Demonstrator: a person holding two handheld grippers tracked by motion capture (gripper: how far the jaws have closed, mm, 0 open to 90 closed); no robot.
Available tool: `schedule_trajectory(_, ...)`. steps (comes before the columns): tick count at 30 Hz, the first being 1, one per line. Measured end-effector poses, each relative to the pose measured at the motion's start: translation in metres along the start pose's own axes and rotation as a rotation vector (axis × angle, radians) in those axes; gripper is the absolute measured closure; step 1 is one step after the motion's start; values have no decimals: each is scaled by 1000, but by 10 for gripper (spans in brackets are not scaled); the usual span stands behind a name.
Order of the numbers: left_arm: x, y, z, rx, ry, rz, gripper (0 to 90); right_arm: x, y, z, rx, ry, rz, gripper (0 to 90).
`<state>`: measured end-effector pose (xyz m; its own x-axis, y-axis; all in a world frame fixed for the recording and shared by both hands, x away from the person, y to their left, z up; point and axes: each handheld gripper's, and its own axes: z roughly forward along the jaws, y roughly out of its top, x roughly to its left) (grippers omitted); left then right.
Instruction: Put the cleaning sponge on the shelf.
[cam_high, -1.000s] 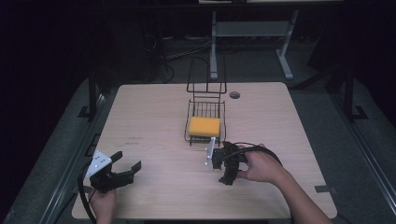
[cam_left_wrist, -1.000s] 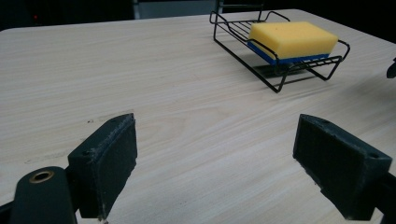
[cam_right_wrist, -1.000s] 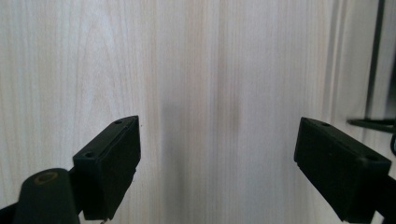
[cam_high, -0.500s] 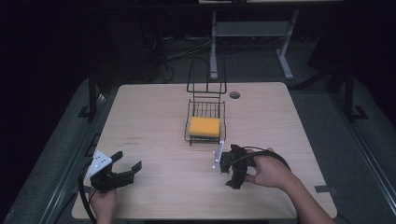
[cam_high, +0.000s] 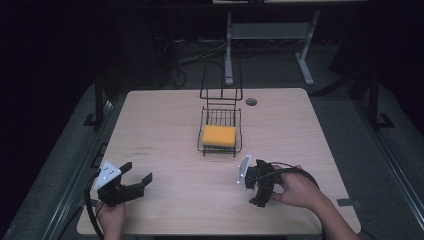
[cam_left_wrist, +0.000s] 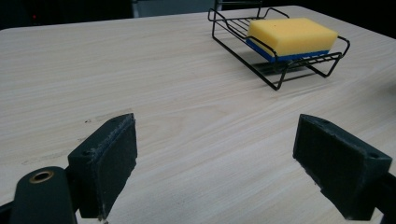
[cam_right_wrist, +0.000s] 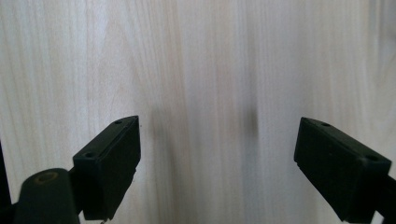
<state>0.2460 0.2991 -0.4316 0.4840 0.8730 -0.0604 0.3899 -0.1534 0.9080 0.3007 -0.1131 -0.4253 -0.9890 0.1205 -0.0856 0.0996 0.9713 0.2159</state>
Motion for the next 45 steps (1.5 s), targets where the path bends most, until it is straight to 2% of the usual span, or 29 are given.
schedule_trajectory(4,0,0,0,0,1,-2,129,1,-5,2,-8,0,-3,145)
schedule_trajectory(7,0,0,0,1,1,-1,130,3,-10,2,-3,1,18,145)
schedule_trajectory(17,-2,0,1,3,-1,5,129,6,-25,4,-16,-2,42,145)
schedule_trajectory(31,-2,0,1,5,0,8,130,12,-38,0,-20,-19,59,145)
schedule_trajectory(45,-3,0,2,10,1,9,130,15,-56,-3,-29,-35,100,145)
